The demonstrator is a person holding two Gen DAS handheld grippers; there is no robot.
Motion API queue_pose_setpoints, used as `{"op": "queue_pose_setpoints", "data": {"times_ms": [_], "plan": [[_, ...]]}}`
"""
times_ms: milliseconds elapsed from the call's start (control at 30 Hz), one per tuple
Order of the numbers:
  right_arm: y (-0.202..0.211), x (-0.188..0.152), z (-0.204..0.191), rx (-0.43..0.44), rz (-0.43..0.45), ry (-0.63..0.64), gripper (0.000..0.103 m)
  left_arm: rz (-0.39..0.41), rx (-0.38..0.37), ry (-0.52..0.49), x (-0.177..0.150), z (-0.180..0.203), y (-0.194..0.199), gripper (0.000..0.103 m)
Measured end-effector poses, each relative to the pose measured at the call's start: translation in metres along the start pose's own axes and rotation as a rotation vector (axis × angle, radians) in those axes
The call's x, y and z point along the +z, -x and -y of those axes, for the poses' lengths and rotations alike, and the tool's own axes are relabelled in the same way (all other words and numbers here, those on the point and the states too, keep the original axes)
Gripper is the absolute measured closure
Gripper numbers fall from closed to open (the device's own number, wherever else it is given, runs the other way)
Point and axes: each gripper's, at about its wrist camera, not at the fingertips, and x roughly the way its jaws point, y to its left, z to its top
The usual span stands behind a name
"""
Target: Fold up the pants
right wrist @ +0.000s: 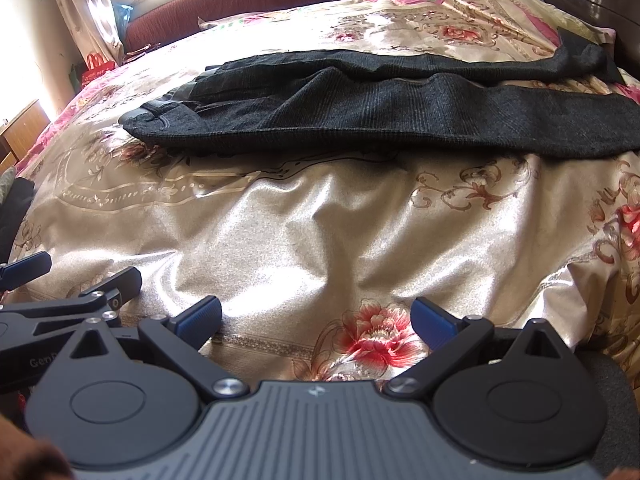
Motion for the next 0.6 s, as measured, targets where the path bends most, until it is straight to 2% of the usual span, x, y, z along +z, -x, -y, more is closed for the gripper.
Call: {"op": "queue_pose_setpoints", "data": {"times_ms": [367,600], "plan": [[-0.011,0.019,-0.013,0.042,0.007,0.063,0.003,0.006,0.017,0.001,0.010,-0.016,-0.013,0.000],[-0.029,0.044,-0.029,0.079,0.040,0.123,0.003,0.025,0.037,-0.001,0.033,-0.031,-0.034,0.000]]}}
